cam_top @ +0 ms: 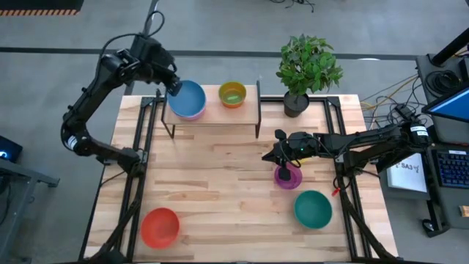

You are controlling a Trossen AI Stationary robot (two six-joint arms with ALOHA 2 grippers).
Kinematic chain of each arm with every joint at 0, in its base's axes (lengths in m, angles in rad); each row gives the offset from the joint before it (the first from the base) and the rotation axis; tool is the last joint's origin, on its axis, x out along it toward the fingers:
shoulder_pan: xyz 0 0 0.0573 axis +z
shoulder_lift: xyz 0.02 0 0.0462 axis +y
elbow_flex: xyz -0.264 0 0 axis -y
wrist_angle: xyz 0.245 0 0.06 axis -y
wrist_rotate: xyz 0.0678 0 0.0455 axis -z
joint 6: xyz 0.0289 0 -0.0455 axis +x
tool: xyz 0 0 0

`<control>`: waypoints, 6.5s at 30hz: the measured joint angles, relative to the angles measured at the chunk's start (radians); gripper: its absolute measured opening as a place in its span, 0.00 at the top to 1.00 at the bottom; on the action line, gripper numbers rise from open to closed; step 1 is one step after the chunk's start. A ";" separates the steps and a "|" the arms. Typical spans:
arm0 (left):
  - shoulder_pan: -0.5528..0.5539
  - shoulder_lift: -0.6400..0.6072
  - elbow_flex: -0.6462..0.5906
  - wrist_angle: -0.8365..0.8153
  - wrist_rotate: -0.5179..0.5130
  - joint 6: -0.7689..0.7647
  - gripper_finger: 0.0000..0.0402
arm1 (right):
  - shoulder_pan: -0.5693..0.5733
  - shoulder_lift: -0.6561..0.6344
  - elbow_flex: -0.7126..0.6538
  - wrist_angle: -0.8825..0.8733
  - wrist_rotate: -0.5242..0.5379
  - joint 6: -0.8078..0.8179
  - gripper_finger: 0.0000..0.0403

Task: Place and stack bowls onto a shelf
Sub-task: Stack the big blue bowl on top of the big pink bowl on the shelf, then stack the small purple bowl on top of the small green bowl on the shelf

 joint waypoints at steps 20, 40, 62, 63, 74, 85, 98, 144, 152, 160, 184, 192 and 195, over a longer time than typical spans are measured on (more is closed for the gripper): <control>-0.012 -0.237 -0.670 0.708 -0.102 -0.075 1.00 | 0.000 0.001 0.000 0.000 0.002 -0.009 0.97; -0.112 -0.448 -0.770 0.727 0.021 -0.194 1.00 | 0.000 0.002 0.000 0.008 0.002 -0.015 0.97; -0.352 -0.508 -1.038 0.947 -0.290 -0.245 1.00 | 0.000 0.002 0.000 0.010 0.003 -0.013 0.97; -0.351 -0.501 -1.038 0.961 -0.300 -0.237 1.00 | 0.000 0.002 0.000 0.011 0.003 -0.013 0.97; -0.356 -0.507 -0.877 0.817 -0.049 -0.169 1.00 | 0.000 0.002 0.000 0.023 0.003 -0.002 0.97; -0.405 -0.499 -0.892 0.539 -0.007 -0.159 1.00 | 0.000 0.002 0.000 0.027 0.003 -0.010 0.97; -0.401 -0.437 -0.892 0.622 -0.340 -0.081 1.00 | 0.000 0.002 0.000 0.029 0.003 -0.009 0.97; -0.856 -0.436 -1.006 1.061 -0.593 0.005 1.00 | 0.134 0.610 0.754 -1.186 -0.075 0.889 0.86; -0.856 -0.438 -1.006 1.019 -0.594 0.003 1.00 | 0.134 0.740 0.778 -1.273 0.016 0.953 0.60; -0.856 -0.445 -1.006 1.017 -0.643 -0.006 1.00 | 0.136 0.795 0.768 -1.256 0.035 0.962 0.61; -0.856 -0.448 -1.006 1.019 -0.683 -0.026 1.00 | 0.164 0.759 1.004 -1.189 -0.031 0.694 0.98; -0.856 -0.448 -1.006 1.018 -0.683 -0.028 1.00 | 0.160 0.758 1.273 -1.184 0.033 0.360 0.98; -0.856 -0.448 -1.006 1.018 -0.683 -0.028 1.00 | 0.152 0.758 1.392 -1.227 0.098 0.236 0.98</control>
